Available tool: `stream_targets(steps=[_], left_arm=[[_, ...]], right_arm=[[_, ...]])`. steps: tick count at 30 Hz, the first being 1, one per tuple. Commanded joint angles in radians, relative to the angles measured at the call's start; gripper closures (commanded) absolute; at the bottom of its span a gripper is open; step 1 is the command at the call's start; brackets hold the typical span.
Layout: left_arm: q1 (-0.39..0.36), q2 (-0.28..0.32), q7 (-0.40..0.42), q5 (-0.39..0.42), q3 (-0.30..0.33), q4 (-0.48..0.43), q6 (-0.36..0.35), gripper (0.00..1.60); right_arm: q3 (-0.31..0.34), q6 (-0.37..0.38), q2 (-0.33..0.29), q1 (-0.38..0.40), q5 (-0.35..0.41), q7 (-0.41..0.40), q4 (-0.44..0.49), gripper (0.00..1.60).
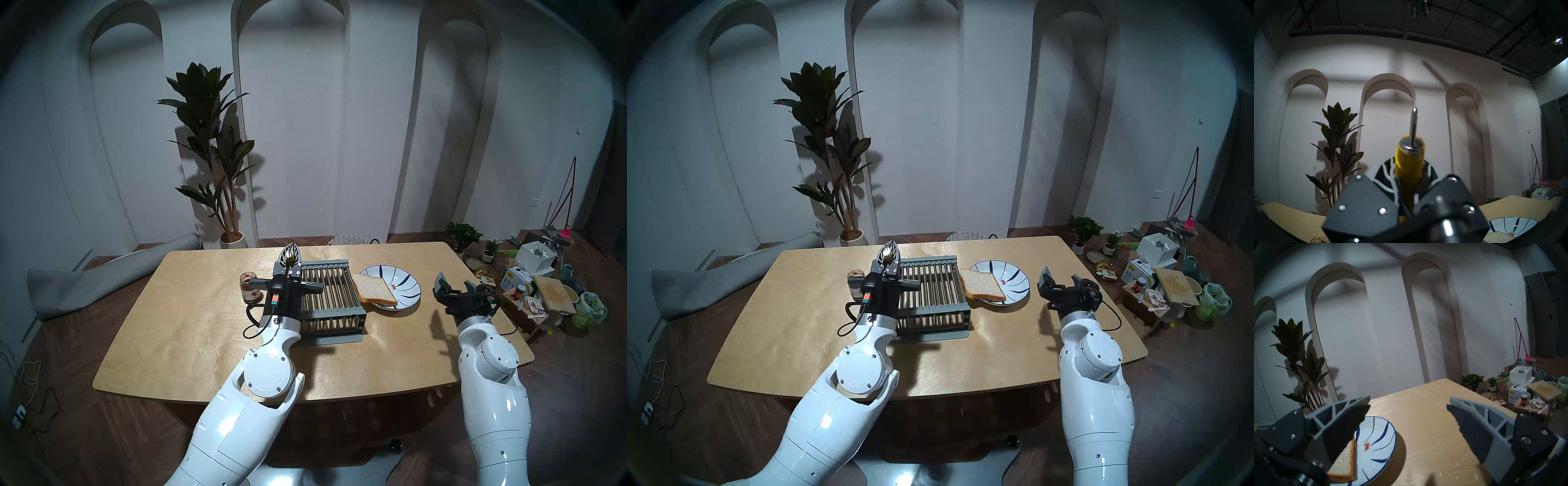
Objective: Spread jam over the slice of bread with the knife
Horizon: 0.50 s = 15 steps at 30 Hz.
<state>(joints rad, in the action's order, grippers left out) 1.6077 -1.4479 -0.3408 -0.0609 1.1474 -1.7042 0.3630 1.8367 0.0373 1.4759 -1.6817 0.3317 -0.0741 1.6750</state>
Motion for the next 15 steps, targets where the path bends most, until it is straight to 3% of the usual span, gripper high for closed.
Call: stream_targets(steps=[1,9,15], left_arm=[[-0.030,0.011,0.020,-0.012,0.002,-0.095,-0.064,1.60],[-0.043,0.009,0.031,-0.001,0.014,-0.180,-0.150,1.60],[-0.059,0.019,0.055,0.009,0.040,-0.257,-0.259,1.60]], right_arm=[[-0.008,-0.012,-0.001,0.017,-0.013,0.007,0.022,0.00],[-0.013,-0.011,-0.002,0.032,-0.021,0.013,0.016,0.00],[-0.016,0.008,-0.008,0.055,-0.022,0.024,0.038,0.00]])
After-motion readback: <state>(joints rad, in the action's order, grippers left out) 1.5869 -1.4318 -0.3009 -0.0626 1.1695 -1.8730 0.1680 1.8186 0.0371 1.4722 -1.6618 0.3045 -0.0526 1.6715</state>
